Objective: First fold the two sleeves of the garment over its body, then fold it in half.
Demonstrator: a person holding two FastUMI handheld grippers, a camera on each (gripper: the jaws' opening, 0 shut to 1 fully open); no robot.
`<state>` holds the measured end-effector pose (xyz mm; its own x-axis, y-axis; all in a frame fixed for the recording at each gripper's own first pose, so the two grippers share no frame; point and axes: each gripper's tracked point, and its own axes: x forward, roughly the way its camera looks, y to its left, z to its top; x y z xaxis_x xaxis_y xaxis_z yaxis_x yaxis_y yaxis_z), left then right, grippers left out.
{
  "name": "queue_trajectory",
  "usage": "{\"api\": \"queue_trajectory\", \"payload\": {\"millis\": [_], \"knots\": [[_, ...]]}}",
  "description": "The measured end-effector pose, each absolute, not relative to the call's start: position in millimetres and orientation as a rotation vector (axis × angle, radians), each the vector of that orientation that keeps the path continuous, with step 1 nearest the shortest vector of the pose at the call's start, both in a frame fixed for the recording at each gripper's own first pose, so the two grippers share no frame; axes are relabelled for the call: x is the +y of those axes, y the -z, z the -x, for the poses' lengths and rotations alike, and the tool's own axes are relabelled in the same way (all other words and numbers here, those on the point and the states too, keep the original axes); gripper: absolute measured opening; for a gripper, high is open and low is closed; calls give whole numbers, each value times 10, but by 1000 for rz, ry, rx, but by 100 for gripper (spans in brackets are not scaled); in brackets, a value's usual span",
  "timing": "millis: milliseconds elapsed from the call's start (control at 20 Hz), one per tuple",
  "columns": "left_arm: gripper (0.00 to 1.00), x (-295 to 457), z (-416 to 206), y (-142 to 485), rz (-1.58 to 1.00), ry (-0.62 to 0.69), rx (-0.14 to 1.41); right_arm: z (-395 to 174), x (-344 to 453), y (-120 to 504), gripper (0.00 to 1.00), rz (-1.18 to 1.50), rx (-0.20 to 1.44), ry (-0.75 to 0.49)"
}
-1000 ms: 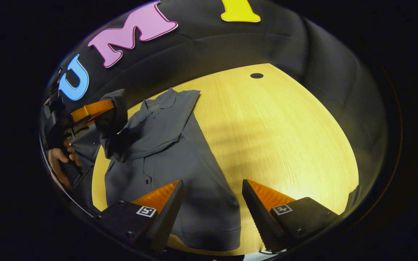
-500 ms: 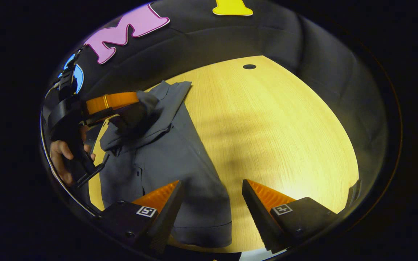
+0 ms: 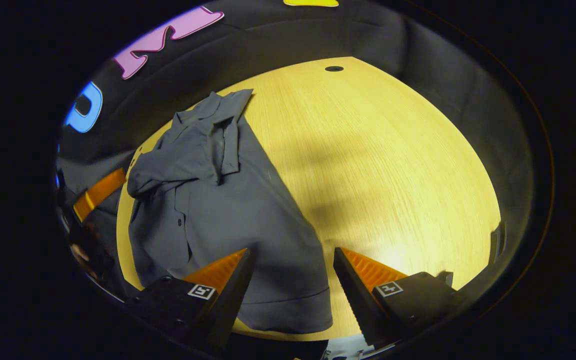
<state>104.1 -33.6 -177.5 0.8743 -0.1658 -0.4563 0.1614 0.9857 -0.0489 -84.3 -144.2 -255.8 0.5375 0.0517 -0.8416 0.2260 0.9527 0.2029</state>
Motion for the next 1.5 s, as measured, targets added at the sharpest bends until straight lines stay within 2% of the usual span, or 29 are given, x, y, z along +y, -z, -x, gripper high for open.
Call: {"api": "queue_trajectory", "payload": {"millis": [250, 300, 350, 600, 800, 850, 900, 950, 1050, 1100, 1150, 1350, 1400, 1450, 1500], "knots": [[96, 639, -274, 2304, 36, 31, 586, 916, -1354, 2673, 99, -280, 1037, 134], [92, 823, -119, 2416, 34, -6, 611, 936, -1324, 2699, 99, -271, 1047, 136], [96, 1001, 40, 2521, 32, -43, 637, 948, -1270, 2716, 99, -278, 1049, 133], [96, 1523, 620, 2974, 80, -166, 754, 1074, -1106, 2824, 99, -243, 1075, 152], [96, 1537, 819, 3165, 126, -174, 800, 1114, -844, 2869, 99, -181, 1117, 112], [92, 1505, 840, 3175, 132, -164, 803, 1118, -768, 2888, 99, -165, 1126, 98], [92, 1448, 835, 3177, 137, -152, 806, 1140, -691, 2901, 99, -145, 1135, 83], [96, 1392, 826, 3182, 153, -137, 807, 1155, -613, 2911, 99, -127, 1143, 68], [96, 1259, 775, 3185, 187, -106, 810, 1161, -491, 2932, 99, -98, 1153, 48], [92, 1209, 736, 3180, 188, -94, 812, 1159, -422, 2942, 100, -86, 1157, 40], [96, 1172, 695, 3190, 177, -84, 817, 1150, -400, 2955, 100, -67, 1161, 41], [96, 1065, 574, 3270, 128, -70, 852, 1149, -402, 2990, 99, 0, 1163, 73], [92, 1062, 559, 3260, 119, -75, 853, 1143, -421, 2987, 98, 11, 1157, 81], [98, 1063, 554, 3275, 106, -77, 859, 1126, -420, 2986, 96, 13, 1146, 79], [98, 1085, 562, 3275, 85, -87, 869, 1130, -418, 2974, 92, 12, 1145, 76]]}}
